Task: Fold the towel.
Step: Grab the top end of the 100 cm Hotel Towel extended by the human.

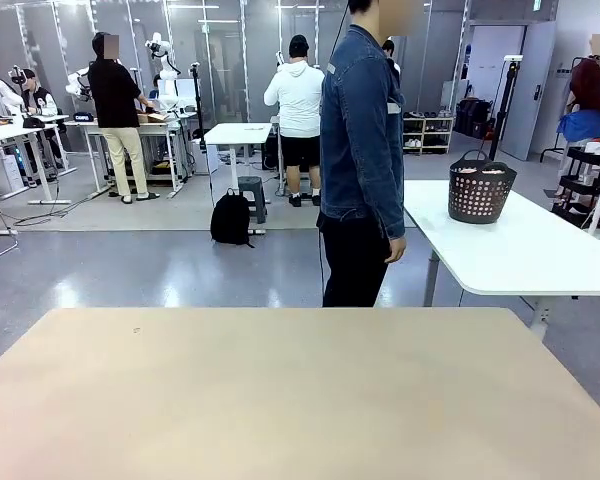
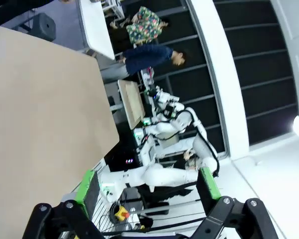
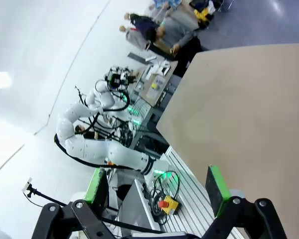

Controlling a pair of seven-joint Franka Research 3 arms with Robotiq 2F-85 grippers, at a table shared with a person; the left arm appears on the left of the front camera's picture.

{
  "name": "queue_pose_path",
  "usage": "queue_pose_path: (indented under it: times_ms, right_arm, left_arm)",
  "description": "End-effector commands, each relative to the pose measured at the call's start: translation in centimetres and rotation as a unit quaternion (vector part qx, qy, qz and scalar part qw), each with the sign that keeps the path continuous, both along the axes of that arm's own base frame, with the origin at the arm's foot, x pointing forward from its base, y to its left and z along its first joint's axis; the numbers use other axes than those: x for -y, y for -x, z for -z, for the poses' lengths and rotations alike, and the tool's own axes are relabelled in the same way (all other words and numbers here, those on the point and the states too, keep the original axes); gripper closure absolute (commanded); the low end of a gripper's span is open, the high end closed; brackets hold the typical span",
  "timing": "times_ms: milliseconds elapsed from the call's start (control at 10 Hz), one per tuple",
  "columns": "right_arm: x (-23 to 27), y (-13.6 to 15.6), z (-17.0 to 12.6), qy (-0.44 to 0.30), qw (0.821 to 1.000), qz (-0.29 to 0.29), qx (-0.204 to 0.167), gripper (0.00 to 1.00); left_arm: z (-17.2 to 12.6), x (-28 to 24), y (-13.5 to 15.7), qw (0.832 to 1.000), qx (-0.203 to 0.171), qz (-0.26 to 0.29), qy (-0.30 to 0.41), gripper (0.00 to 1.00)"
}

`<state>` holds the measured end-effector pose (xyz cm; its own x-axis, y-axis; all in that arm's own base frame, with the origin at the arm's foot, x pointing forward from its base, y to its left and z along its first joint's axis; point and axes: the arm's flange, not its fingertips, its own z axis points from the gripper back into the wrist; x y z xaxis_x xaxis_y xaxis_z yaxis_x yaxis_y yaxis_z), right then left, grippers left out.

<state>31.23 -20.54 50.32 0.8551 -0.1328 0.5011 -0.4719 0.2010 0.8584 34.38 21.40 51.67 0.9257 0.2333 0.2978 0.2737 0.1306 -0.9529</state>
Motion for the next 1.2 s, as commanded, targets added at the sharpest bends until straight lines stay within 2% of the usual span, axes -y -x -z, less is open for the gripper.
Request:
queue_pose_path:
  times_ms: [0,300,400,1100]
  right_arm:
    - [0.4,0.5,0.3,-0.012,1.0,0.011,0.017,0.0]
    - [0.2,0.7,0.4,0.007,1.0,0.021,0.009,0.0]
    - [1.4,1.1,0.4,-0.005,1.0,0.019,0.001,0.0]
    - [1.4,1.1,0.4,-0.005,1.0,0.019,0.001,0.0]
  left_arm:
    - [0.4,-0.8,0.5,0.999,0.004,-0.019,0.029,0.0]
    - [0.2,-0.1,0.6,0.999,-0.009,-0.034,0.036,0.0]
    - [0.9,-1.6,1.1,0.999,-0.007,-0.03,0.019,0.0]
    - [0.9,-1.6,1.1,0.999,-0.007,-0.03,0.019,0.0]
